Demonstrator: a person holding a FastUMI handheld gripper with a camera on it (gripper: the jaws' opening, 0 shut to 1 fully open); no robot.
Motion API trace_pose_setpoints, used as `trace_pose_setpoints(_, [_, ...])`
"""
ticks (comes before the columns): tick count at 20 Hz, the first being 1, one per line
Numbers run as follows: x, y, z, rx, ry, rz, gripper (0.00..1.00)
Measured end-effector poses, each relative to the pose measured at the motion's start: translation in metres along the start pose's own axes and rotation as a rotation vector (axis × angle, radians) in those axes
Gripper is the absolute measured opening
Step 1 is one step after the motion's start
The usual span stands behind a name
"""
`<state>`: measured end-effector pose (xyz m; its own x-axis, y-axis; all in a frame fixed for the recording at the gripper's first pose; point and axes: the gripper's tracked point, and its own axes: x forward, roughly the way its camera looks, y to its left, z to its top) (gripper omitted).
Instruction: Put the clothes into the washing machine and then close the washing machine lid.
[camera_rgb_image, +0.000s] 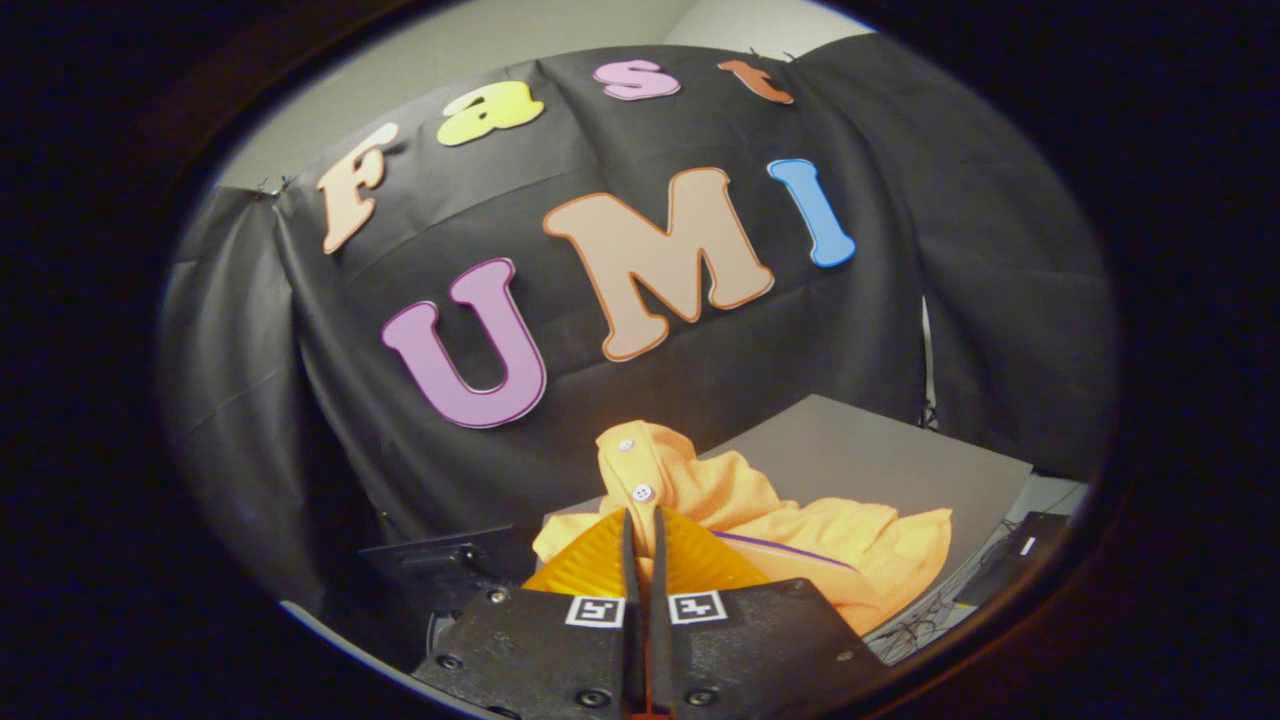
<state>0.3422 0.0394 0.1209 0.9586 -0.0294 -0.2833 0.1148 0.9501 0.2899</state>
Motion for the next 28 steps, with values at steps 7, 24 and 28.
trace_pose_setpoints(7, [-0.015,0.095,-0.012,-0.06,0.024,0.103,0.02])
trace_pose_setpoints(24, [-0.045,0.283,-0.033,-0.161,-0.129,0.308,0.02])
trace_pose_setpoints(28, [-0.035,0.303,-0.067,-0.177,-0.131,0.329,0.02])
